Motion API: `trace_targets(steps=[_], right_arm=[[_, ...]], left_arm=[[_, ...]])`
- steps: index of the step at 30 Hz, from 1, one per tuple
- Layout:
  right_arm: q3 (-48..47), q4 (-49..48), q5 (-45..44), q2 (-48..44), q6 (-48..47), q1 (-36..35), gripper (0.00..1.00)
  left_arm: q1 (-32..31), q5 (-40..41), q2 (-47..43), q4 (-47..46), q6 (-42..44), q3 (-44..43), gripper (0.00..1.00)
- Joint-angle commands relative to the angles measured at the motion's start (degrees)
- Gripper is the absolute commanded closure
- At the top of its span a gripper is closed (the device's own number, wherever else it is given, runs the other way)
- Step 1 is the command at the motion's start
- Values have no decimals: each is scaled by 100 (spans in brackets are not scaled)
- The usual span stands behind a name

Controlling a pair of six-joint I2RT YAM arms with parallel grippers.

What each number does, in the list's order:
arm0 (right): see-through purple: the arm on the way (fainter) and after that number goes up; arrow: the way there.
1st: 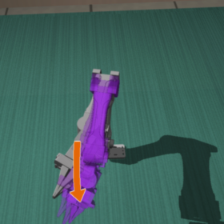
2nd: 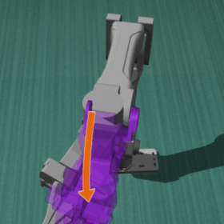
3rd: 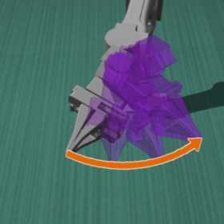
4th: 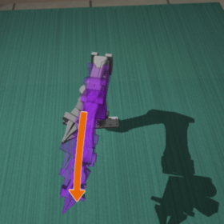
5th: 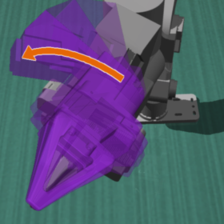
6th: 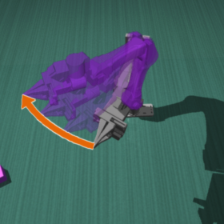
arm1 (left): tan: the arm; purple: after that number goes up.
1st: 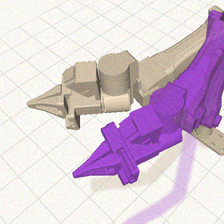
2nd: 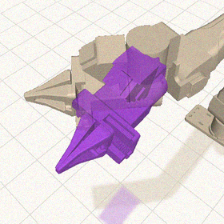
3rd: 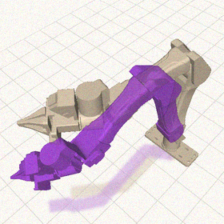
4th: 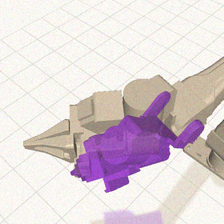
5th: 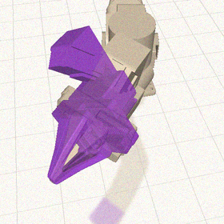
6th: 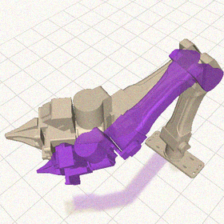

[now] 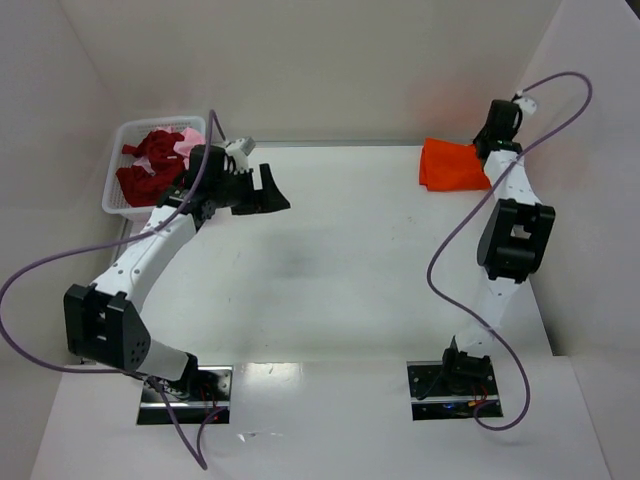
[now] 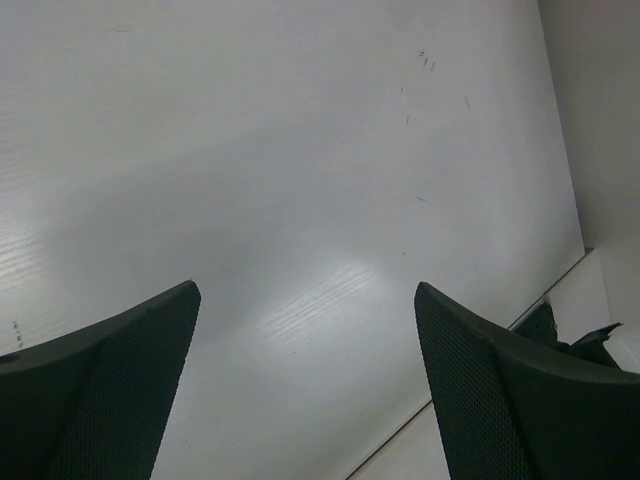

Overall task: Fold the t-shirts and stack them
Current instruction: Put the neatly folded tshirt into the corner of the board with the right arm

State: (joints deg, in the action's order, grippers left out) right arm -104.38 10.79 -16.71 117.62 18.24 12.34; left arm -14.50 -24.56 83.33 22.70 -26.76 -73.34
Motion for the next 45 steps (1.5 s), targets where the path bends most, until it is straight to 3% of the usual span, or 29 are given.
trace_targets(steps=[1, 7, 10, 15, 20, 32, 38, 42, 45], right_arm=[[-205, 301, -526, 726, 232, 85, 85], [-873, 697, -808, 1605, 338, 85, 85], [-988, 933, -1044, 1764, 338, 85, 80], [-892, 1057, -1168, 1510, 338, 85, 77], [-513, 591, -1106, 903, 154, 137, 69], [-320, 697, -1282, 1702, 224, 137, 67], [-969, 1031, -1352, 1712, 277, 137, 69], [-1102, 1023, -1248, 1273, 75, 137, 62], [-1102, 654, -574, 842, -66, 137, 53]], left_arm=[[-18, 283, -501, 94, 154, 179, 4], [35, 513, -766, 94, 154, 233, 3], [35, 513, -766, 94, 101, 364, 3], [35, 513, -766, 94, 48, 364, 3], [87, 443, -766, 33, 48, 417, 3], [88, 399, -766, 86, 154, 470, 2], [88, 399, -713, 138, 154, 470, 2], [88, 347, -713, 77, 102, 417, 2], [88, 346, -661, 77, 101, 364, 2]])
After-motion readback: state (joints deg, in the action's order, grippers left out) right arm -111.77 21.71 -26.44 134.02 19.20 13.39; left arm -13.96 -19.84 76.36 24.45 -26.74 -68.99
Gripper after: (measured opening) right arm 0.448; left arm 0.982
